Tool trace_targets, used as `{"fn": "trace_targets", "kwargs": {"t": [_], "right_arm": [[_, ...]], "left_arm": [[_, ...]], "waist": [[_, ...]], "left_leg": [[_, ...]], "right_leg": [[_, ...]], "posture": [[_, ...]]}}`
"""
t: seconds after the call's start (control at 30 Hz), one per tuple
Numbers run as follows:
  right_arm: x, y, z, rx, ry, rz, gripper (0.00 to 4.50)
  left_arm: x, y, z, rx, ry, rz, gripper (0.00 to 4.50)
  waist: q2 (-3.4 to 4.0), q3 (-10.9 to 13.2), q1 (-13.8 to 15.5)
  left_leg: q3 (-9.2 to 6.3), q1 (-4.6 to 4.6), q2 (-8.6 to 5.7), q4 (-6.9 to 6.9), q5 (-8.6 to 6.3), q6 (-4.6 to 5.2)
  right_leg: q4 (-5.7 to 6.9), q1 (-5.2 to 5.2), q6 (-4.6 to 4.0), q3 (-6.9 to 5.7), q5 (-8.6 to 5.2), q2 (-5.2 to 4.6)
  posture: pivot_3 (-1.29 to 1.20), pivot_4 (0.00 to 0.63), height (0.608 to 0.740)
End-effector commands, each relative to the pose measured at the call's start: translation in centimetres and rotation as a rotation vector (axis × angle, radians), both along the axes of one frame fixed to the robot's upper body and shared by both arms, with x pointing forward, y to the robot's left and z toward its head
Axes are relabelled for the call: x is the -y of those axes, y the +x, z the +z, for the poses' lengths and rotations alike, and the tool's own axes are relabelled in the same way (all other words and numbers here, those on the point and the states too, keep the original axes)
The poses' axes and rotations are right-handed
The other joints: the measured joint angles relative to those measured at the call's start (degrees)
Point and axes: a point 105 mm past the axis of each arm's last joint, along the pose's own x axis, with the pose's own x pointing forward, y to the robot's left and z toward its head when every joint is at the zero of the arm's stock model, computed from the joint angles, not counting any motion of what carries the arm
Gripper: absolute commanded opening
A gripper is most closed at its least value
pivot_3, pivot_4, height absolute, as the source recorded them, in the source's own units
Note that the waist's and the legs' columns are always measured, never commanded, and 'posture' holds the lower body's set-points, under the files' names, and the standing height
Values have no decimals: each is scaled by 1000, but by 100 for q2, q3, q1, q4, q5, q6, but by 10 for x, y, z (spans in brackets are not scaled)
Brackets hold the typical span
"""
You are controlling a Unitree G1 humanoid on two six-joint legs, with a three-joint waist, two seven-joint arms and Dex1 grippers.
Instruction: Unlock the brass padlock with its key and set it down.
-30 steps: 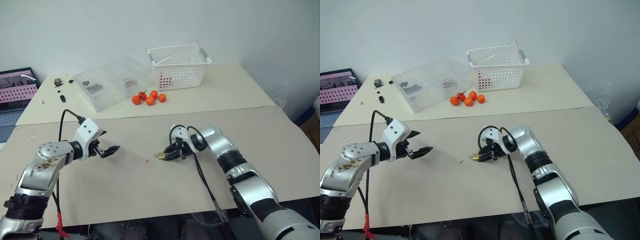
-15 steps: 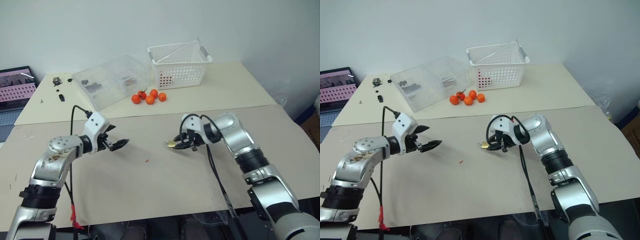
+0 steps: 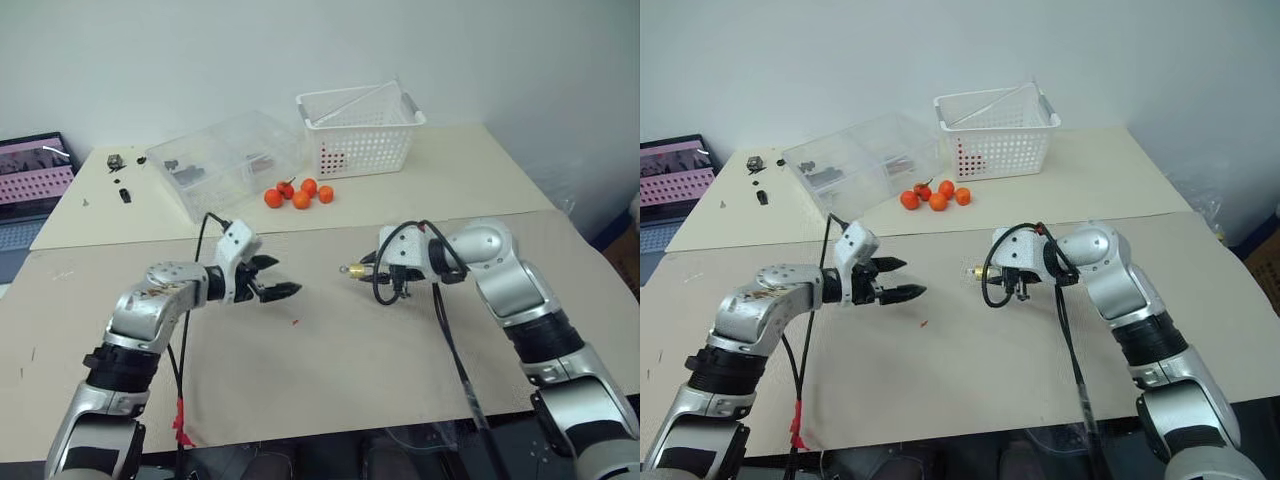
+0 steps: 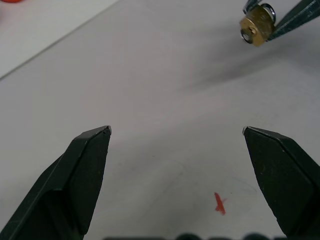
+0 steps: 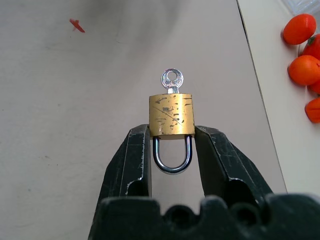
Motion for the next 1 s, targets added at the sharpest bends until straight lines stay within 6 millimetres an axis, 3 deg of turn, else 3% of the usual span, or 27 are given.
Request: {"fn": "trace_targets", "kwargs": {"t": [0.03, 0.4, 0.47, 0.73, 1.0], "right_arm": [[-3, -3, 19, 74, 42, 14, 1086], [-2, -7, 27, 46, 112, -27, 1086], [-2, -7, 28, 46, 117, -30, 913], [-6, -12, 36, 44, 142, -10, 913], [-6, -17, 40, 64, 157, 3, 913]], "left_arm": [[1, 9, 15, 54, 10, -26, 4500], [6, 24, 21, 94, 23, -36, 4500], [5, 27, 23, 97, 23, -28, 4500], [9, 27, 30, 86, -8, -52, 4500], [33, 23, 57, -141, -231, 6, 4500]], "waist": [[-1, 1, 1], [-2, 1, 26], [-2, 1, 29], [-2, 1, 28], [-6, 3, 32]], "left_leg": [[0, 0, 0, 0, 0, 0], [4, -2, -2, 12, -5, 9], [4, -2, -2, 11, -5, 9], [7, -2, -2, 14, -7, 13], [8, -6, -4, 39, -16, 28]], "right_leg": [[0, 0, 0, 0, 0, 1], [-4, 3, 0, -1, 1, -1], [-5, 3, 0, -1, 1, -1], [-4, 4, 0, 0, 1, -1], [-3, 11, 7, -6, 3, -2]], "posture": [[0, 150, 740], [0, 150, 740], [0, 150, 740], [0, 150, 740], [0, 150, 740]]}}
